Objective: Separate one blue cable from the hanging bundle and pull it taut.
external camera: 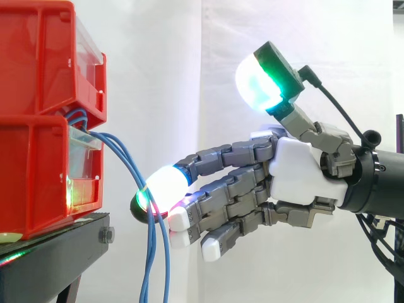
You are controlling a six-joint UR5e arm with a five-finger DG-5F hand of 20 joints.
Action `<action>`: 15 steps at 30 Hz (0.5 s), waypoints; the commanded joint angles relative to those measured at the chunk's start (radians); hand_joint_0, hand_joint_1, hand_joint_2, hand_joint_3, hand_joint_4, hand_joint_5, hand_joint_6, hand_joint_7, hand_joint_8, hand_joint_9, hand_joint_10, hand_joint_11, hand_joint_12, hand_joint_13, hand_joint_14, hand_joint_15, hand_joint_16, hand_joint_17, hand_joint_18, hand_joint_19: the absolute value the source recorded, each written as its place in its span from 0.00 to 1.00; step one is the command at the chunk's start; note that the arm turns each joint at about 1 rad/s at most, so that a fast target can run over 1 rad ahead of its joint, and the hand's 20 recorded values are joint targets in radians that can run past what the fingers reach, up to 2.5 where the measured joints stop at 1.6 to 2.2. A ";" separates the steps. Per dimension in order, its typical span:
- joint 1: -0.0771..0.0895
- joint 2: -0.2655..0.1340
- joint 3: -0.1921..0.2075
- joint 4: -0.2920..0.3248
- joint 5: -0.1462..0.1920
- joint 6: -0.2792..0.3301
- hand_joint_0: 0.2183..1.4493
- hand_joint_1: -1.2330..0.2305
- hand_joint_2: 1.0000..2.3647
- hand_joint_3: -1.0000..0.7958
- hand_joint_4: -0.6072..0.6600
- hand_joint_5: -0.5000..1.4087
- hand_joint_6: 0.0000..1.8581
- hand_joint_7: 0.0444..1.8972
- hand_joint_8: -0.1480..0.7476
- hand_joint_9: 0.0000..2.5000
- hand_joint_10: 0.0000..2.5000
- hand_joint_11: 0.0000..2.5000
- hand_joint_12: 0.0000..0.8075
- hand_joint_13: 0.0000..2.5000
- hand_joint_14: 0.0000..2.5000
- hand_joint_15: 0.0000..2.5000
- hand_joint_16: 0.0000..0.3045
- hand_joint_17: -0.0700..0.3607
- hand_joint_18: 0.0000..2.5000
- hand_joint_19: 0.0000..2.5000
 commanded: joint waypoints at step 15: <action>0.047 -0.066 0.000 0.078 0.062 0.053 0.07 0.61 0.00 0.28 0.75 0.19 0.27 0.32 0.51 0.25 0.00 0.04 0.48 0.21 0.00 0.11 0.28 0.60 0.24 0.11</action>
